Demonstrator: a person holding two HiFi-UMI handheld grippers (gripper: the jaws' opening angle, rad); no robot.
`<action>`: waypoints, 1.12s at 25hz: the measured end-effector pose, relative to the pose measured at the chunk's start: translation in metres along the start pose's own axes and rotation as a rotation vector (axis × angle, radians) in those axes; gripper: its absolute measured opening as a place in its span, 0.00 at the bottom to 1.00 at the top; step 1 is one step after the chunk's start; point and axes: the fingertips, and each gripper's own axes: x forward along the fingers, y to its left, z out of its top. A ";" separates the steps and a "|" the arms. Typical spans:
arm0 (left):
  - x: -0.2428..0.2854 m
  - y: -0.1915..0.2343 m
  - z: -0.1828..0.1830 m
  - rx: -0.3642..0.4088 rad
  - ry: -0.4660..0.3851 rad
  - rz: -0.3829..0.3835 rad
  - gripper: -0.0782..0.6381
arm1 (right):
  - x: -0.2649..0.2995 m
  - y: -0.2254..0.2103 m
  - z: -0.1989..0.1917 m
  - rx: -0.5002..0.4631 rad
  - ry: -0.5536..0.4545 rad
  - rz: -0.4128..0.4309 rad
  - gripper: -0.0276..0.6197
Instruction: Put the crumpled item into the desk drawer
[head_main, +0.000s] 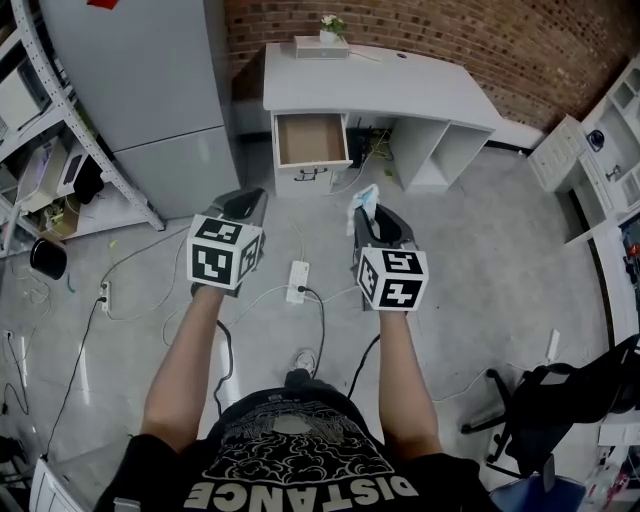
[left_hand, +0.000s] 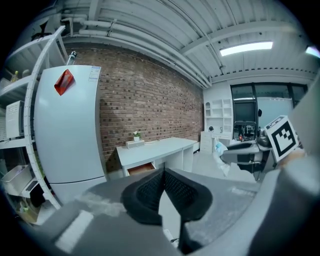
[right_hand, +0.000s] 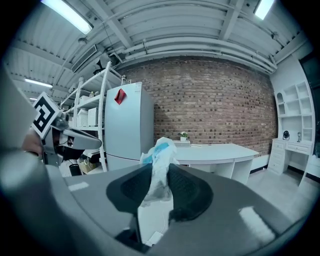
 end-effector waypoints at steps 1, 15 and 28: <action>0.005 0.000 0.001 0.000 0.004 0.000 0.11 | 0.004 -0.004 0.001 0.000 0.002 0.004 0.21; 0.060 0.005 0.024 0.025 0.009 0.028 0.11 | 0.051 -0.043 0.008 0.009 0.005 0.035 0.21; 0.096 0.023 0.027 0.022 0.009 0.047 0.11 | 0.091 -0.058 0.006 0.009 0.012 0.056 0.21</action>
